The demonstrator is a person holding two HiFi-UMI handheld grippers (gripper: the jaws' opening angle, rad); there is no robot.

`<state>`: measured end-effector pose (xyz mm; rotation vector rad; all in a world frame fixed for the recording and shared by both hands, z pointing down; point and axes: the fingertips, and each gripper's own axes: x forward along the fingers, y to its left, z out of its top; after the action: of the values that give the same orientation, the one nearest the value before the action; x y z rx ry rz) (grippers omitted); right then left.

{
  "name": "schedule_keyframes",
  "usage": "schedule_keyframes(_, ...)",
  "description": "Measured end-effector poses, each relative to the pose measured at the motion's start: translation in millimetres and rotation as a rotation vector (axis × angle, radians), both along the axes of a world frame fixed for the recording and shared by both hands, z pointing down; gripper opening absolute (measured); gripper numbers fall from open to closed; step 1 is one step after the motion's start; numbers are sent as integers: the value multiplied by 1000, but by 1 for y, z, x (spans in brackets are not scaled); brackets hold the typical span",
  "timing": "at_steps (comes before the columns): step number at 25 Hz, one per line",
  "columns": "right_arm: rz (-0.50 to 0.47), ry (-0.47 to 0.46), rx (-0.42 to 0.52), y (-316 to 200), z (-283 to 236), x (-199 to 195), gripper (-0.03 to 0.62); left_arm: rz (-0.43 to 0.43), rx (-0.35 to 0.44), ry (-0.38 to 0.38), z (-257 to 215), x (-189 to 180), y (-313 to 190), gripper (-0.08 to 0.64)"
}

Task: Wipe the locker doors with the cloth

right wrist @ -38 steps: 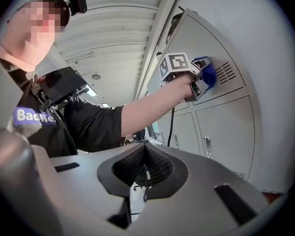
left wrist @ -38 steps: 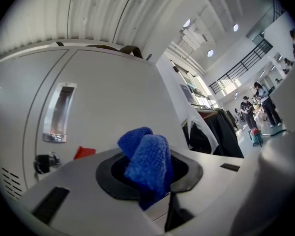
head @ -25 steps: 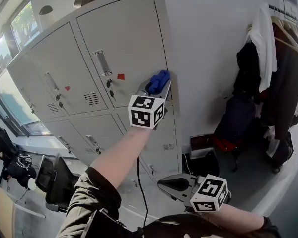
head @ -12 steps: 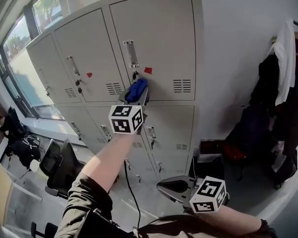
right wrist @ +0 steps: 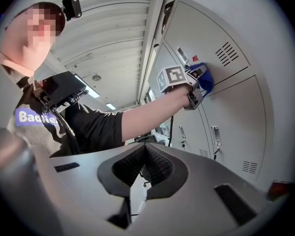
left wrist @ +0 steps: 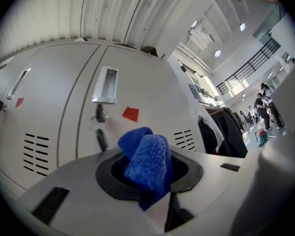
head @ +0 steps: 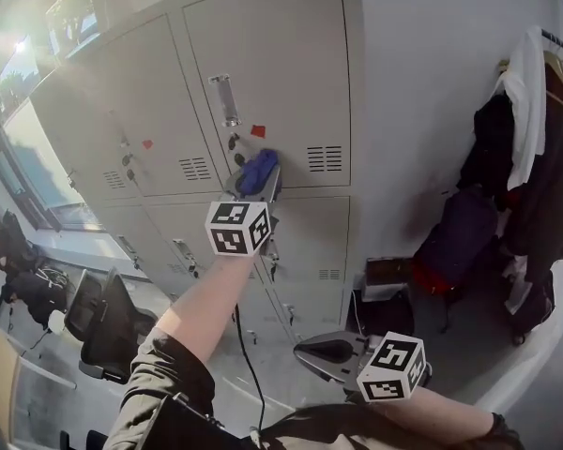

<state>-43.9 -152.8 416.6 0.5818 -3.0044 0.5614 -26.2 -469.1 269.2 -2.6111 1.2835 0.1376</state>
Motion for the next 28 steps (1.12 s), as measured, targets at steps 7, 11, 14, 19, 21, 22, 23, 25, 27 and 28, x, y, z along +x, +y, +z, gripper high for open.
schedule_keyframes(7, 71, -34, -37, -7, 4, 23, 5, 157, 17, -34, 2, 84, 21, 123)
schedule_keyframes(11, 103, -36, -43, -11, 6, 38, 5, 226, 1, -19, 9, 122, 28, 123)
schedule_keyframes(14, 121, -32, -45, -10, 7, 45, 5, 255, -2, -7, 14, 137, 32, 123)
schedule_keyframes(19, 150, -9, -45, -14, 12, 51, 5, 282, -14, -17, 19, 151, 37, 123)
schedule_keyframes(21, 151, -2, -38, -16, 12, 50, 5, 282, -18, -15, 19, 150, 37, 123)
schedule_keyframes(22, 149, 1, -32, -16, 11, 50, 5, 281, -18, -12, 18, 148, 38, 123)
schedule_keyframes(23, 146, 2, -25, -15, 10, 49, 5, 280, -17, -8, 17, 144, 40, 123)
schedule_keyframes(25, 136, 2, -9, -15, 8, 46, 5, 276, -14, 2, 14, 130, 46, 123)
schedule_keyframes(27, 128, 11, 11, -16, 7, 42, 5, 269, -8, 17, 8, 109, 56, 123)
schedule_keyframes(28, 127, 15, 20, -18, 8, 40, 5, 263, -3, 25, 5, 97, 62, 123)
